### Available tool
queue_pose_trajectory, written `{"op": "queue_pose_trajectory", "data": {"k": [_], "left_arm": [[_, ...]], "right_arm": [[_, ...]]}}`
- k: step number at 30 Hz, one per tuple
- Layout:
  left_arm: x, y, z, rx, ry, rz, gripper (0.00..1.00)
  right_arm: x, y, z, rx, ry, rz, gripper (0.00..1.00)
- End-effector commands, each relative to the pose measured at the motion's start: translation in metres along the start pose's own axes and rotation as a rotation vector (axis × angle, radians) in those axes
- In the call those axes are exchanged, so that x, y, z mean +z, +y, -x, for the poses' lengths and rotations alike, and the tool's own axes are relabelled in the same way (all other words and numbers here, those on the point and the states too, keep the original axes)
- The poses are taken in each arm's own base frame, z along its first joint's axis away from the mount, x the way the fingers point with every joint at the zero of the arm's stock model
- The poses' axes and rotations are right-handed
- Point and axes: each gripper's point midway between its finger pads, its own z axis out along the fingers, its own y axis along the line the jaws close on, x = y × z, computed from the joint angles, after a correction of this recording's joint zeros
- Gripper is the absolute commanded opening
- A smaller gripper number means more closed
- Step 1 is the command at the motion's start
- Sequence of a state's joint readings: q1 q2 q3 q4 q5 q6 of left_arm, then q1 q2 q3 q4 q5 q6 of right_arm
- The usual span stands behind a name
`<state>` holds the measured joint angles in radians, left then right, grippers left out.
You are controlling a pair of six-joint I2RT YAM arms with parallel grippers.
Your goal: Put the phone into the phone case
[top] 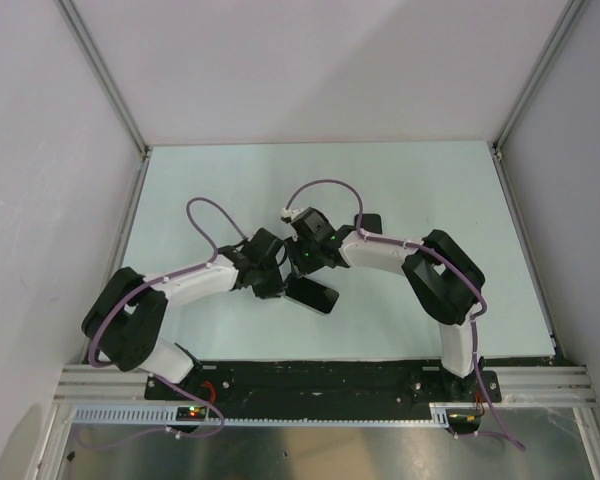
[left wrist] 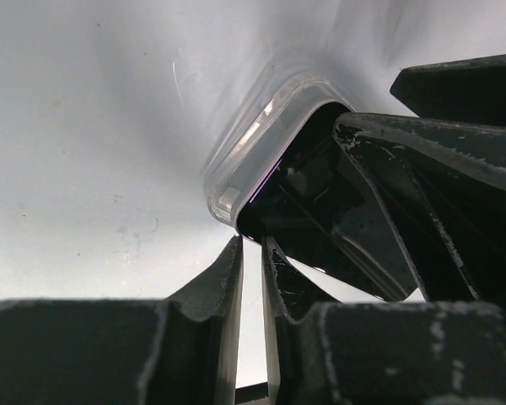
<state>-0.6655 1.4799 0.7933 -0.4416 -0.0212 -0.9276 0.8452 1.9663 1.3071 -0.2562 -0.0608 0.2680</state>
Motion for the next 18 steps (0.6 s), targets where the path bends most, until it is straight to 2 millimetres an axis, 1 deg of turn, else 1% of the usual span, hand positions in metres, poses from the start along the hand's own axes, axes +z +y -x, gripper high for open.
{"op": "queue_pose_trajectory", "data": {"k": [1, 7, 14, 16, 18], "left_arm": [[0.001, -0.017, 0.009, -0.01, -0.024, -0.036, 0.17], [0.009, -0.015, 0.008, -0.017, -0.016, -0.02, 0.16], [0.02, -0.006, 0.0, -0.029, 0.01, 0.012, 0.13], [0.02, -0.005, -0.001, -0.031, 0.01, 0.009, 0.13], [0.016, -0.009, 0.002, -0.03, 0.002, -0.007, 0.13]], "right_arm": [[0.001, 0.006, 0.012, -0.011, -0.024, 0.004, 0.42], [0.003, 0.005, 0.01, -0.009, -0.018, 0.0, 0.42], [0.004, 0.006, 0.007, -0.01, -0.011, -0.002, 0.42], [0.004, 0.006, 0.006, -0.011, -0.009, -0.004, 0.41], [0.004, 0.006, 0.007, -0.013, -0.012, -0.003, 0.41]]}}
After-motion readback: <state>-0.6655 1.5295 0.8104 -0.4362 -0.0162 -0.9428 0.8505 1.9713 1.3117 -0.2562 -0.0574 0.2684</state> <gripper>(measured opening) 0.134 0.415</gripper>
